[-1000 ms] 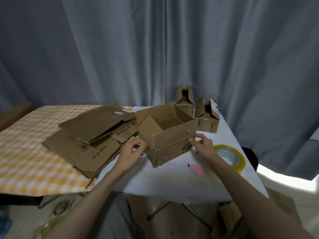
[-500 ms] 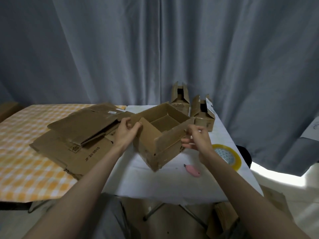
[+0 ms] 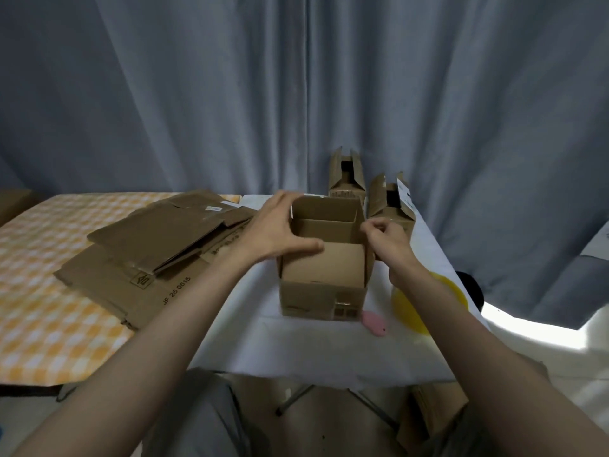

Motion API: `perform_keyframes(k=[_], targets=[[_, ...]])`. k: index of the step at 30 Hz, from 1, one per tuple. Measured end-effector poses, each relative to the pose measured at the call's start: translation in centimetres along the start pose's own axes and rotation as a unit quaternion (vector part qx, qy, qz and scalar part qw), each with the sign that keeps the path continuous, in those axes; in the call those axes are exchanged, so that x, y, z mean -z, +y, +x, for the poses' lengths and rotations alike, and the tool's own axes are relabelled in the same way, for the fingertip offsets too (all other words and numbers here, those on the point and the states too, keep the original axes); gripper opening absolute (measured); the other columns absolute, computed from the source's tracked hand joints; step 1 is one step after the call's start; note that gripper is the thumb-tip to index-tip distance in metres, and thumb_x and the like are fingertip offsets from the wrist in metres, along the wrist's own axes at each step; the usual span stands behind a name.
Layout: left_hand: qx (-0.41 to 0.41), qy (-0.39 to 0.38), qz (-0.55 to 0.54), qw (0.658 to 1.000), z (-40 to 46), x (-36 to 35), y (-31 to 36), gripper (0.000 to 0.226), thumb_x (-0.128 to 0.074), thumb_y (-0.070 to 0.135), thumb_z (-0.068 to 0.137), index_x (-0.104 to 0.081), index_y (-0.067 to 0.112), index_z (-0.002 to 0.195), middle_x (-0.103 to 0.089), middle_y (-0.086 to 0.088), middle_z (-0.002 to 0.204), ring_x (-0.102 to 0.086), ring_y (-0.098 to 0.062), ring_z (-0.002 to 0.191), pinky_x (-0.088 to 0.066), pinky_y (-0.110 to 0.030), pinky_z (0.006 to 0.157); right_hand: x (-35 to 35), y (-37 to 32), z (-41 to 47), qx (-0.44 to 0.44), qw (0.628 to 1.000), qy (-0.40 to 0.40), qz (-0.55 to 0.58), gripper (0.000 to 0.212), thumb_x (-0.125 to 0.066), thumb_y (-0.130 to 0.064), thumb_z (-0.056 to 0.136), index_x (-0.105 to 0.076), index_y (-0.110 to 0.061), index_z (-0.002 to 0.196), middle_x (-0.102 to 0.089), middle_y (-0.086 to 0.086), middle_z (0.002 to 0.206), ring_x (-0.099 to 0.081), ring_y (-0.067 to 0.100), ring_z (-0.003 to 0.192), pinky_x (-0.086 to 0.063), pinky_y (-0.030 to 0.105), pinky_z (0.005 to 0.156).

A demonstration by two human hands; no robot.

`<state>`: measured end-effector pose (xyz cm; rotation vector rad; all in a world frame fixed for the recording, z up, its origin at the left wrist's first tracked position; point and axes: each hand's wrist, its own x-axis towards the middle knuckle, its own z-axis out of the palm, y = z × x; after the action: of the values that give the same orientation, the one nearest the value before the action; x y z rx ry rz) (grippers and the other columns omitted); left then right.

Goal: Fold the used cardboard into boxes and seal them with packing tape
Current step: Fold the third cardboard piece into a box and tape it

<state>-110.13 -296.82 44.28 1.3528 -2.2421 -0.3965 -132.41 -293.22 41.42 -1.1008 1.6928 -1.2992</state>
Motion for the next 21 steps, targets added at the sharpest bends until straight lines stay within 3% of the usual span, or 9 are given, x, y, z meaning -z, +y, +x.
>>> perform_keyframes(k=[2, 5, 8, 10, 12, 15, 18, 20, 21], targets=[[-0.022, -0.116, 0.088, 0.989, 2.5, 0.2, 1.0, 0.139, -0.084, 0.071, 0.052, -0.011, 0.021, 0.159, -0.013, 0.001, 0.165, -0.016, -0.02, 0.15, -0.022, -0.042, 0.121, 0.3, 0.1, 0.0, 0.001, 1.0, 0.003, -0.004, 0.024, -0.056, -0.025, 0.096, -0.065, -0.017, 0.116, -0.063, -0.007, 0.096, -0.058, 0.007, 0.084, -0.047, 0.025, 0.063], [-0.026, -0.213, 0.195, 0.957, 5.7, -0.3, 1.8, 0.153, -0.084, 0.072, 0.049, 0.006, 0.019, 0.159, 0.0, -0.001, 0.168, -0.002, -0.021, 0.154, -0.003, -0.043, 0.125, 0.9, 0.1, 0.0, 0.007, 1.0, 0.014, -0.017, 0.02, -0.057, -0.025, 0.094, -0.069, -0.019, 0.109, -0.066, -0.006, 0.098, -0.059, 0.01, 0.088, -0.049, 0.027, 0.067], [-0.023, -0.211, 0.239, 0.948, 7.3, -1.1, 2.2, 0.14, -0.084, 0.07, 0.052, -0.009, 0.019, 0.159, -0.018, -0.003, 0.164, -0.017, -0.026, 0.15, -0.005, -0.045, 0.122, 1.5, -0.1, 0.0, 0.001, 0.999, 0.026, -0.034, 0.02, -0.055, -0.023, 0.096, -0.072, -0.018, 0.105, -0.067, -0.002, 0.103, -0.061, 0.017, 0.097, -0.052, 0.035, 0.085], [-0.033, -0.185, 0.262, 0.947, 7.3, -1.7, 2.4, 0.121, -0.084, 0.068, 0.056, -0.028, 0.023, 0.154, -0.038, -0.003, 0.155, -0.03, -0.027, 0.145, -0.006, -0.049, 0.121, 1.7, -0.1, 0.1, 0.005, 0.999, 0.031, -0.037, 0.019, -0.054, -0.023, 0.097, -0.072, -0.018, 0.102, -0.067, -0.001, 0.101, -0.06, 0.018, 0.097, -0.05, 0.035, 0.086], [-0.026, -0.228, 0.291, 0.929, 6.6, -2.2, 2.4, 0.096, -0.079, 0.068, 0.063, -0.045, 0.028, 0.144, -0.054, -0.003, 0.14, -0.04, -0.028, 0.137, -0.007, -0.052, 0.119, 1.4, -0.2, -0.1, 0.015, 1.0, 0.02, -0.017, 0.016, -0.056, -0.027, 0.097, -0.07, -0.022, 0.094, -0.066, -0.002, 0.095, -0.061, 0.017, 0.093, -0.052, 0.034, 0.082], [0.014, -0.289, 0.315, 0.904, 5.1, -2.5, 2.2, 0.08, -0.068, 0.07, 0.075, -0.05, 0.031, 0.142, -0.05, -0.006, 0.142, -0.031, -0.031, 0.139, -0.011, -0.049, 0.117, 0.1, -0.1, -0.7, 0.045, 0.998, -0.032, -0.019, 0.016, -0.055, -0.031, 0.099, -0.068, -0.027, 0.089, -0.066, -0.006, 0.093, -0.062, 0.015, 0.096, -0.051, 0.033, 0.082], [-0.028, -0.199, 0.288, 0.936, 4.1, -1.3, 2.3, 0.079, -0.067, 0.067, 0.079, -0.048, 0.025, 0.144, -0.042, -0.008, 0.152, -0.017, -0.028, 0.149, -0.004, -0.049, 0.121, -1.3, 1.2, -0.8, 0.125, 0.966, -0.074, -0.214, 0.022, -0.061, -0.028, 0.094, -0.072, -0.02, 0.112, -0.065, -0.001, 0.118, -0.056, 0.02, 0.116, -0.047, 0.034, 0.092], [-0.012, -0.068, 0.222, 0.973, 3.6, -0.2, 2.1, 0.084, -0.065, 0.063, 0.083, -0.039, 0.016, 0.148, -0.039, -0.007, 0.153, -0.027, -0.03, 0.145, -0.019, -0.047, 0.12, -1.7, 2.2, -1.0, 0.155, 0.919, -0.078, -0.354, 0.037, -0.063, -0.035, 0.092, -0.064, -0.022, 0.127, -0.052, 0.001, 0.134, -0.044, 0.023, 0.126, -0.042, 0.039, 0.099], [0.033, -0.012, 0.168, 0.985, 3.2, 0.5, 2.0, 0.085, -0.062, 0.062, 0.087, -0.033, 0.012, 0.149, -0.037, -0.01, 0.153, -0.033, -0.032, 0.142, -0.029, -0.046, 0.115, -1.9, 2.6, -1.1, 0.154, 0.914, -0.075, -0.369, 0.04, -0.063, -0.038, 0.092, -0.061, -0.024, 0.13, -0.047, 0.002, 0.137, -0.041, 0.025, 0.128, -0.041, 0.04, 0.099]])
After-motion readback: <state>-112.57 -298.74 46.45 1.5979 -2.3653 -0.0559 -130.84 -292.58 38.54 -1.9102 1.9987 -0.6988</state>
